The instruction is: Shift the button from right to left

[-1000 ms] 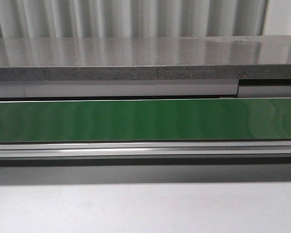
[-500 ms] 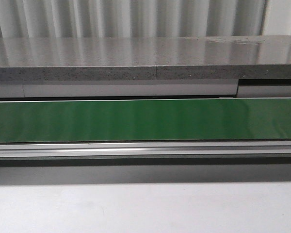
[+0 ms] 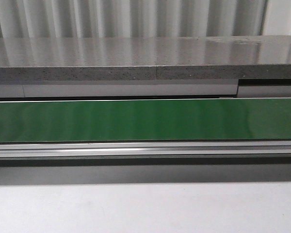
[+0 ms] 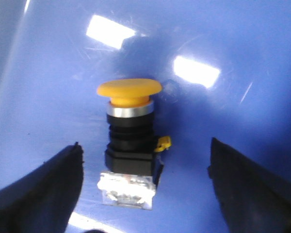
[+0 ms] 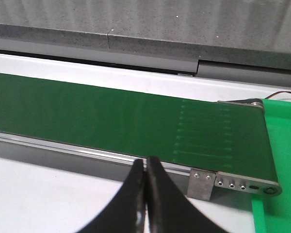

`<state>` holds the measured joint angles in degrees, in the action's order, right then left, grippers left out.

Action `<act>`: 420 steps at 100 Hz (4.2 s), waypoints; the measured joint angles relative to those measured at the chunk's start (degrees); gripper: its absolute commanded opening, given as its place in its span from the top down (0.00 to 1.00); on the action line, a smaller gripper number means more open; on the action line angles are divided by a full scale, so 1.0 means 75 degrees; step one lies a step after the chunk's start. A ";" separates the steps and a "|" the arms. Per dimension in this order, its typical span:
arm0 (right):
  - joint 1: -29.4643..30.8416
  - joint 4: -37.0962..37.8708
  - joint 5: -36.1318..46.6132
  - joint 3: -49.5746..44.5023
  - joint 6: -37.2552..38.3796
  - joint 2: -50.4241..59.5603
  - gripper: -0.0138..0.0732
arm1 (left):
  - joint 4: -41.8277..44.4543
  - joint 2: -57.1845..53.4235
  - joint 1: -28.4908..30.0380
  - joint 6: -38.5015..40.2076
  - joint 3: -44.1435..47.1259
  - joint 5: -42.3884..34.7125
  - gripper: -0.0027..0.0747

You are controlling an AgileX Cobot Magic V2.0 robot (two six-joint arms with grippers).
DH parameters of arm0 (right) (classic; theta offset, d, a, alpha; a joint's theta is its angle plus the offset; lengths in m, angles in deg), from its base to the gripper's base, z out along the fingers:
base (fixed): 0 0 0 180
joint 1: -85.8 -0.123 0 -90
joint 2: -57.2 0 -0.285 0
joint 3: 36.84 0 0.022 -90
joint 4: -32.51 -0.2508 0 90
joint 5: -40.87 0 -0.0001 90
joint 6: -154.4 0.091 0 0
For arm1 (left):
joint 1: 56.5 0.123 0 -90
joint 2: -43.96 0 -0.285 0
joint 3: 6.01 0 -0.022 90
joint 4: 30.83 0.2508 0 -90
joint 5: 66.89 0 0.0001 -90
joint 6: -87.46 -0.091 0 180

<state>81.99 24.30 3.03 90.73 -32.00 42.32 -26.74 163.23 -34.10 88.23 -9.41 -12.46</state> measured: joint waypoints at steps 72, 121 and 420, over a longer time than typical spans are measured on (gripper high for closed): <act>0.0000 0.0000 0.0000 0.0000 0.0000 0.0000 0.92 | -0.0013 -0.2265 -0.1474 0.0000 0.0564 -0.1585 0.98; 0.0000 0.0000 0.0000 0.0000 0.0000 0.0000 0.92 | -0.0705 -0.3668 -0.3812 0.0000 0.1825 -0.2583 0.99; 0.0000 -0.0019 0.0000 -0.0013 0.0000 0.0005 0.92 | -0.0545 -1.4902 -0.3193 -0.0030 1.0736 -0.6109 0.99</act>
<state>81.99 24.16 3.03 90.63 -32.00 42.36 -30.83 51.47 -58.05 88.01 71.11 -58.27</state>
